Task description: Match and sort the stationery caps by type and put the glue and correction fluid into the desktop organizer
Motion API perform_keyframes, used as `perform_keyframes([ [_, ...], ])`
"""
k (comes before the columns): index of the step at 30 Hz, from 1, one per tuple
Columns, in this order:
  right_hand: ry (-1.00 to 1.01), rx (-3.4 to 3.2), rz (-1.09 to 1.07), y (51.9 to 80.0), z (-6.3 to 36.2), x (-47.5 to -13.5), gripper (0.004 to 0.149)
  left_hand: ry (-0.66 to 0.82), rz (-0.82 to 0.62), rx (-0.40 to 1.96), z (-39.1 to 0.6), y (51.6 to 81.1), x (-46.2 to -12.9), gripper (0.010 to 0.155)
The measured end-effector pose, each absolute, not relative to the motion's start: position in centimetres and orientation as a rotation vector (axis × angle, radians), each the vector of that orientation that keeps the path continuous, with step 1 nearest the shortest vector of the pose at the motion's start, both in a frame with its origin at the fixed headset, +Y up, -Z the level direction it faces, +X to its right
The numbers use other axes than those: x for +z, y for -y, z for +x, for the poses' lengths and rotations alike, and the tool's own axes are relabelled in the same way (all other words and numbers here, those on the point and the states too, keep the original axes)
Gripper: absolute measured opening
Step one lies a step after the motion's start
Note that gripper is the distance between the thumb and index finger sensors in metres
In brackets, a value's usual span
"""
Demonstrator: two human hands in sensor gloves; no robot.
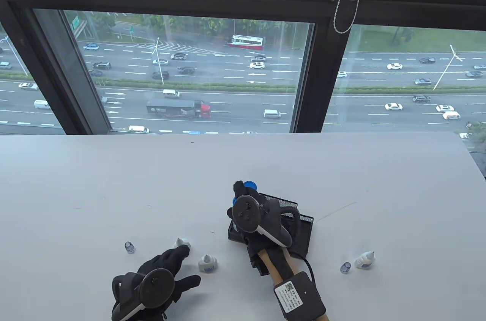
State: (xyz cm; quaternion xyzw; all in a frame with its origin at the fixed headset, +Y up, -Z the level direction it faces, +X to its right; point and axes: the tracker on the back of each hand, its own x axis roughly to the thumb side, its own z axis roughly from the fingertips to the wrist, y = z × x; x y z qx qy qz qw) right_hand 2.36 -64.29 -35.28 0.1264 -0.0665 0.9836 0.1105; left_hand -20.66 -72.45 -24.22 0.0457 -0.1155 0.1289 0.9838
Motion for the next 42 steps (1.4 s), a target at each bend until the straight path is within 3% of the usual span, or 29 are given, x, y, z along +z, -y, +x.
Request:
perform_keyframes([
  [16,0.123,2.928,0.352,66.7,1.5,-35.5,0.067,0.251,0.087,0.236,-20.3,72.5,-24.2,0.078],
  [24,0.16,2.925,0.298,64.2,3.1,-34.2,0.069,0.243,0.085,0.247,-20.4,72.4,-24.2,0.078],
  [33,0.096,2.824,0.381,62.6,6.7,-30.5,0.068,0.241,0.102,0.228,-20.4,72.3,-24.1,0.078],
  [42,0.036,2.687,0.455,66.3,10.2,-26.0,0.067,0.185,0.127,0.243,-21.7,71.8,-24.4,0.078],
])
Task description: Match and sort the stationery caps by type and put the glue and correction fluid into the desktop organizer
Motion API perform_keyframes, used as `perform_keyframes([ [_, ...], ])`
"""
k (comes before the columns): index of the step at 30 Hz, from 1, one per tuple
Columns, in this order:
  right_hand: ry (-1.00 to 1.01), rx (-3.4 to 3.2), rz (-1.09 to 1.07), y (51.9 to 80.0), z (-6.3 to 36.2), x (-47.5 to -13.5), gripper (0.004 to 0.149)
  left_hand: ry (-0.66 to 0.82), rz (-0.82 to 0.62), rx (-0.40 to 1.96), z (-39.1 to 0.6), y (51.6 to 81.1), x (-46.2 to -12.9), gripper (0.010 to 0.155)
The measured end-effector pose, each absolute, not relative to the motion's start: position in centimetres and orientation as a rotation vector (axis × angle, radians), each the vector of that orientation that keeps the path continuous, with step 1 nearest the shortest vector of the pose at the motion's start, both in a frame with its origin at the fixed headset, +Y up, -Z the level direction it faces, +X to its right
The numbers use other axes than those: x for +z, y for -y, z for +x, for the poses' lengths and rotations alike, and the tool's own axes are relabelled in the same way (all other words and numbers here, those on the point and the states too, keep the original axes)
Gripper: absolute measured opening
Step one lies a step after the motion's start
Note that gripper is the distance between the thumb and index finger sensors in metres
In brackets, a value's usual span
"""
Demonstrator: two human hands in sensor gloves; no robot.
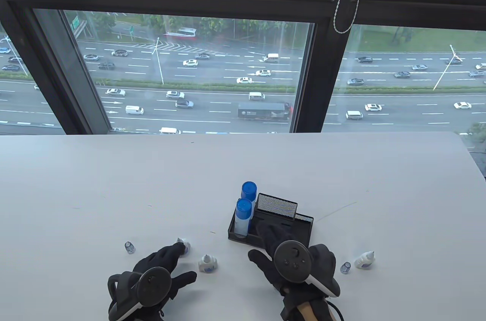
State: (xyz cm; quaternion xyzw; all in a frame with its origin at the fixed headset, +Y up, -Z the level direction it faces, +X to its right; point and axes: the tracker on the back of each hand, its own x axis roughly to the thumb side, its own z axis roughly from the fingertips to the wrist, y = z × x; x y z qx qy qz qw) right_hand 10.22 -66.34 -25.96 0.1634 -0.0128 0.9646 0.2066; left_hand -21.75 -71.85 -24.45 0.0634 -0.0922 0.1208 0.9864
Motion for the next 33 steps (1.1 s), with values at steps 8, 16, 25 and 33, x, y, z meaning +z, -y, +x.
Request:
perform_keyframes([
  [8,0.062,2.676,0.4,69.2,11.8,-25.2,0.066,0.133,0.101,0.249,-22.5,72.4,-25.0,0.078],
  [16,0.138,2.729,0.414,69.4,11.6,-24.1,0.066,0.033,0.011,0.236,-22.4,73.0,-29.1,0.083],
  [25,0.105,2.7,0.415,69.5,12.0,-24.2,0.065,-0.028,-0.168,0.289,-22.0,76.3,-32.4,0.072],
  [33,0.078,2.698,0.415,69.6,12.1,-24.4,0.065,-0.012,-0.159,0.347,-22.3,76.7,-32.5,0.06],
])
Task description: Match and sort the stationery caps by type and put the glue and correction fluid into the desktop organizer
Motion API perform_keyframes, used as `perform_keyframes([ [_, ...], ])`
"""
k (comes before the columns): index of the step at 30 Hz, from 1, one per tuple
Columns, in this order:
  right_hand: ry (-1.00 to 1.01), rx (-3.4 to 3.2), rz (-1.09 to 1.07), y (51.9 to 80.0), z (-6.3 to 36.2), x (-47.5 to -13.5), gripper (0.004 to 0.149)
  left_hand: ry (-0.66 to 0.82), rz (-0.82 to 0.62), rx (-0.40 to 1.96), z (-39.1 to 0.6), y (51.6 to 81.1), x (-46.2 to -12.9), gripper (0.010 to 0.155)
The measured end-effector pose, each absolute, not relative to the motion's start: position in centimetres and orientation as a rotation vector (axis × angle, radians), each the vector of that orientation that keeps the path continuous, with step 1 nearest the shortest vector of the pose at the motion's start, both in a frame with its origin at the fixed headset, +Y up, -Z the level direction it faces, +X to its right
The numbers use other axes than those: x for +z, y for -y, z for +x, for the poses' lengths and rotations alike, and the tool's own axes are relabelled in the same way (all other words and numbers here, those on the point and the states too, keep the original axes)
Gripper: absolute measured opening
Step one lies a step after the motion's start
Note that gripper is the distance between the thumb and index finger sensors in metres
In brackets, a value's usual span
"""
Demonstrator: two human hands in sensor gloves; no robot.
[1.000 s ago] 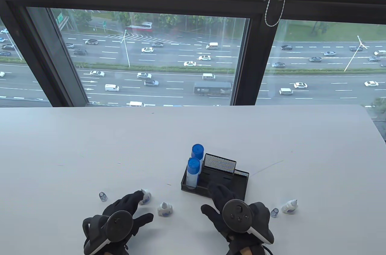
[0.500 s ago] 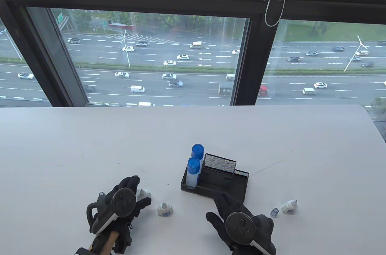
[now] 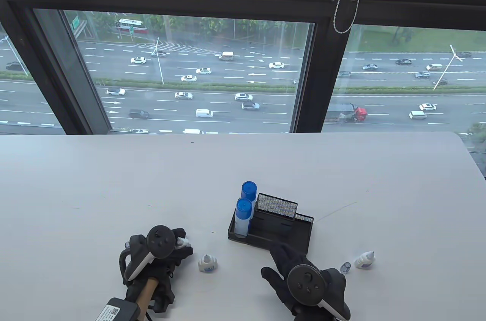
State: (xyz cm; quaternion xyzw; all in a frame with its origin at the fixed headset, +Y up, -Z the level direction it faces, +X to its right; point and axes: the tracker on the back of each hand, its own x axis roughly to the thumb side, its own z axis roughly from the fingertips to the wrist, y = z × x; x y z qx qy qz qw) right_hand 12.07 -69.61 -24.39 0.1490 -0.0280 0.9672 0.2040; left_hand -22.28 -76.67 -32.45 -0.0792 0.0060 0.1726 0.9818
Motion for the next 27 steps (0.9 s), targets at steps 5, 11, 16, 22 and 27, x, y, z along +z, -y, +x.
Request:
perform_keyframes([
  [5,0.072,2.727,0.419,69.7,11.9,-24.4,0.065,0.031,-0.172,0.335,-22.2,76.4,-32.2,0.059],
  [11,0.05,2.732,0.402,70.0,12.2,-24.7,0.065,0.1,-0.139,0.371,-21.9,73.0,-31.0,0.061],
  [16,0.004,2.749,0.368,70.7,12.5,-25.3,0.064,0.223,0.021,0.472,-20.6,67.2,-29.0,0.06],
  [22,-0.083,2.774,0.35,71.5,12.6,-25.8,0.065,0.47,0.021,0.536,-15.5,64.5,-26.1,0.061],
  [27,-0.13,2.795,0.351,72.1,12.5,-26.0,0.066,0.617,-0.154,0.58,-11.1,67.9,-24.4,0.059],
])
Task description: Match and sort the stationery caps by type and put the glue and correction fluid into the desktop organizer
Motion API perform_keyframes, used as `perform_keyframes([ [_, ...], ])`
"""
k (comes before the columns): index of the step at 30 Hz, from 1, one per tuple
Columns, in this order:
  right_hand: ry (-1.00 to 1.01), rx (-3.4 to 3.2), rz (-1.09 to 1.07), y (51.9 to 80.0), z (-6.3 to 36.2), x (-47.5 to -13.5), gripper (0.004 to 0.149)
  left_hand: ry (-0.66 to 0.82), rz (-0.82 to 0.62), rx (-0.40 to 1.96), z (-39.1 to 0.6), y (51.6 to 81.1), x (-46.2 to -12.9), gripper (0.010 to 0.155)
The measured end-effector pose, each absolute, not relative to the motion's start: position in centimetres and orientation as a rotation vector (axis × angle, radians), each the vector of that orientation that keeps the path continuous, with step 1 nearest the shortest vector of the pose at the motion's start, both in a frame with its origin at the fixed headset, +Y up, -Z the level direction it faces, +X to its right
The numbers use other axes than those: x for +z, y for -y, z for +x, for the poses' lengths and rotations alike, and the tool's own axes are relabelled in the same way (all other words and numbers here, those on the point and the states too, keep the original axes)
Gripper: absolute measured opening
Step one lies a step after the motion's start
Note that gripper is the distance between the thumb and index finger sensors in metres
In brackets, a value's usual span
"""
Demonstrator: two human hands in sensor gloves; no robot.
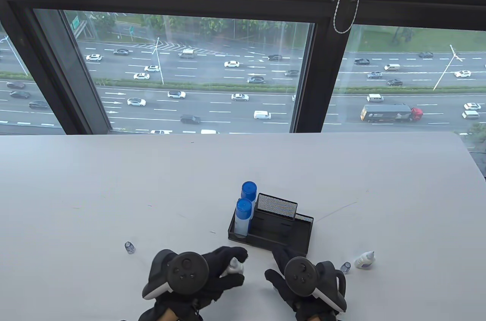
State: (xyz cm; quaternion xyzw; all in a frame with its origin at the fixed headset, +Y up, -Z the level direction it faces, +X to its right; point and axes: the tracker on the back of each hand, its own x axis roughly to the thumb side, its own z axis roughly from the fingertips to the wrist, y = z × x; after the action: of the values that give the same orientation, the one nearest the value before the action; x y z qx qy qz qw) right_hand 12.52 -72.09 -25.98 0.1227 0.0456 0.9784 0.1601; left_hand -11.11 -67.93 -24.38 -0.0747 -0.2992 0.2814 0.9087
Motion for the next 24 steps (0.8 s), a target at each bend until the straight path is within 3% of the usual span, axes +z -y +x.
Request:
perform_keyframes([
  [3,-0.159,2.808,0.35,72.4,12.5,-26.1,0.066,0.624,-0.248,0.572,-10.0,71.0,-24.3,0.06],
  [6,-0.218,2.833,0.361,72.8,12.2,-26.2,0.067,0.602,-0.263,0.526,-10.2,72.2,-24.4,0.061],
  [14,-0.41,2.993,0.383,74.5,10.5,-26.6,0.072,0.537,-0.256,0.57,-12.0,73.5,-24.3,0.061],
  [24,-0.462,3.108,0.349,75.4,9.7,-26.8,0.059,0.535,-0.235,0.584,-11.7,73.6,-24.1,0.06],
])
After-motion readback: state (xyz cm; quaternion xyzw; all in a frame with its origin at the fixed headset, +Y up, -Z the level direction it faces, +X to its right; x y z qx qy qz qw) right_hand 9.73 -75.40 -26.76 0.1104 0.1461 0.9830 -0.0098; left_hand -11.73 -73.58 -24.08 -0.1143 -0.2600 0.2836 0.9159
